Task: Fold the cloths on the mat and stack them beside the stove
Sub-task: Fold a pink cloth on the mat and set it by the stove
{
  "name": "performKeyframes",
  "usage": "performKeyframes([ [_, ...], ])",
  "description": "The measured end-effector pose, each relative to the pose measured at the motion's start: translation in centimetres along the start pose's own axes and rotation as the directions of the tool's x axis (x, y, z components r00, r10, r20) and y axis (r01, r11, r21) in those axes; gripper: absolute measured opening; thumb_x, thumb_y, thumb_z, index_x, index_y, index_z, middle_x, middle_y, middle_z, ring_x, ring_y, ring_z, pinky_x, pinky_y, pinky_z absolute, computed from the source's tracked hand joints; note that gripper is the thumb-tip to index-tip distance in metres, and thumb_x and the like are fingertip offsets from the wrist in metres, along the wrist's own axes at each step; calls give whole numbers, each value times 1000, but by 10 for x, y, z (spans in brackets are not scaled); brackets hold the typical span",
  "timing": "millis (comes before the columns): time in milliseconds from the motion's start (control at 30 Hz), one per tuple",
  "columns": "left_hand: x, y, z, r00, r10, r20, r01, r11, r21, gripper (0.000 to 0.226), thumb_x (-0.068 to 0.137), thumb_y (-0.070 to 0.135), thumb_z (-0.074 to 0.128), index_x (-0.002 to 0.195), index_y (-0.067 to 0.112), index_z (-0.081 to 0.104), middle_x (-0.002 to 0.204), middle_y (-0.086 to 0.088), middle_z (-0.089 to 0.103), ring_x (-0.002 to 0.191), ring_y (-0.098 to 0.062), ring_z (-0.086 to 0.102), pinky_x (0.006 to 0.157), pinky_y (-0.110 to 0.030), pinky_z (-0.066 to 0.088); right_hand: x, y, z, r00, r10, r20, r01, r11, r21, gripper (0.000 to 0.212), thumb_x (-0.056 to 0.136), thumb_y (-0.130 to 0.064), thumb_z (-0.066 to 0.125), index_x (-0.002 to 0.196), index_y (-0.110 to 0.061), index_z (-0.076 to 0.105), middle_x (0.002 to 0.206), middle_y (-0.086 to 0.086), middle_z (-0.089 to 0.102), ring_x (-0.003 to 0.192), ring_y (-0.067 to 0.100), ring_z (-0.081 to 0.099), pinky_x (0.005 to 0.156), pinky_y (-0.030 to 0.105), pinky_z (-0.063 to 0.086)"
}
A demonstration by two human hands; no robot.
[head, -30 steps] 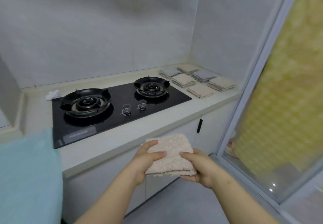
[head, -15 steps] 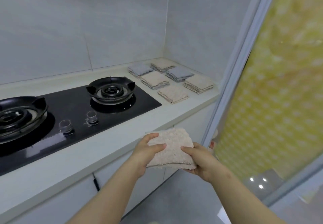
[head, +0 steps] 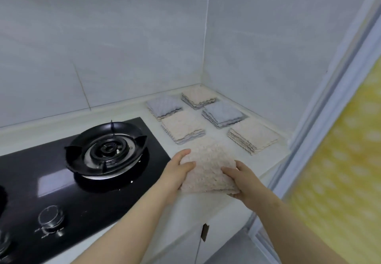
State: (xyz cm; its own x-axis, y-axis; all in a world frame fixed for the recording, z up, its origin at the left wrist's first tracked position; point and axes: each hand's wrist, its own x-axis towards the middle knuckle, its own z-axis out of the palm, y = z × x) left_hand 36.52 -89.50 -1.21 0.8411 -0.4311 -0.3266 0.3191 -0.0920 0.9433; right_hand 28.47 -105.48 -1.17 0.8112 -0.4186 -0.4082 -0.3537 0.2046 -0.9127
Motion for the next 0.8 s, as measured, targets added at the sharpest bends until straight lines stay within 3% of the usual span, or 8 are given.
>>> performKeyframes([
  [200,60,14,29,990,-8,-138,2,999,-43,41,92,17,55,127,37,49,117,-5,56,75,-14,56,63,-22,48,88,-32,-31,993,2,115,10,994,-112,16,92,-18,55,106,-24,58,113,4,63,99,26,62,78,38,53],
  [233,69,15,34,987,-11,-161,3,999,-53,41,92,16,55,128,35,49,114,-3,57,76,-14,59,65,-22,51,101,-36,-35,991,21,135,-3,991,-136,21,92,-18,55,112,-23,56,116,4,62,102,27,61,82,41,53],
  [333,88,12,46,973,-35,-227,23,998,-54,44,92,14,56,132,31,46,105,6,58,87,-19,63,90,-37,53,134,-45,-46,977,62,204,-22,981,-195,32,92,-19,56,123,-23,52,121,3,60,107,26,59,88,43,53],
  [467,99,10,57,948,-89,-307,71,995,-69,45,93,12,55,131,32,46,103,2,63,88,-19,65,81,-36,54,164,-49,-53,943,115,312,-35,968,-250,29,92,-20,57,121,-21,54,121,4,61,106,25,59,93,46,50],
  [567,100,8,61,930,-104,-352,89,994,-57,44,92,10,56,130,31,47,107,1,62,87,-17,64,67,-28,54,177,-46,-54,916,148,372,-44,961,-275,16,91,-17,58,106,-23,58,114,5,64,104,27,61,97,54,46],
  [667,101,2,66,920,-92,-382,81,996,-44,43,92,9,56,129,30,47,107,2,61,85,-15,63,62,-24,51,184,-42,-57,907,149,393,-29,955,-296,12,90,-15,59,97,-25,59,104,4,67,101,29,63,95,47,46],
  [733,101,-3,71,913,-94,-397,94,995,-19,43,92,8,55,129,29,46,103,3,61,81,-14,63,60,-22,51,188,-40,-59,903,137,408,-9,954,-301,13,90,-12,59,100,-20,60,97,3,67,96,29,64,83,41,47],
  [800,103,-8,74,907,-93,-411,109,994,14,43,92,7,55,129,27,46,99,4,60,77,-12,62,55,-18,50,189,-39,-60,900,135,415,15,941,-338,18,89,-10,59,107,-16,58,95,2,66,94,27,64,83,42,51],
])
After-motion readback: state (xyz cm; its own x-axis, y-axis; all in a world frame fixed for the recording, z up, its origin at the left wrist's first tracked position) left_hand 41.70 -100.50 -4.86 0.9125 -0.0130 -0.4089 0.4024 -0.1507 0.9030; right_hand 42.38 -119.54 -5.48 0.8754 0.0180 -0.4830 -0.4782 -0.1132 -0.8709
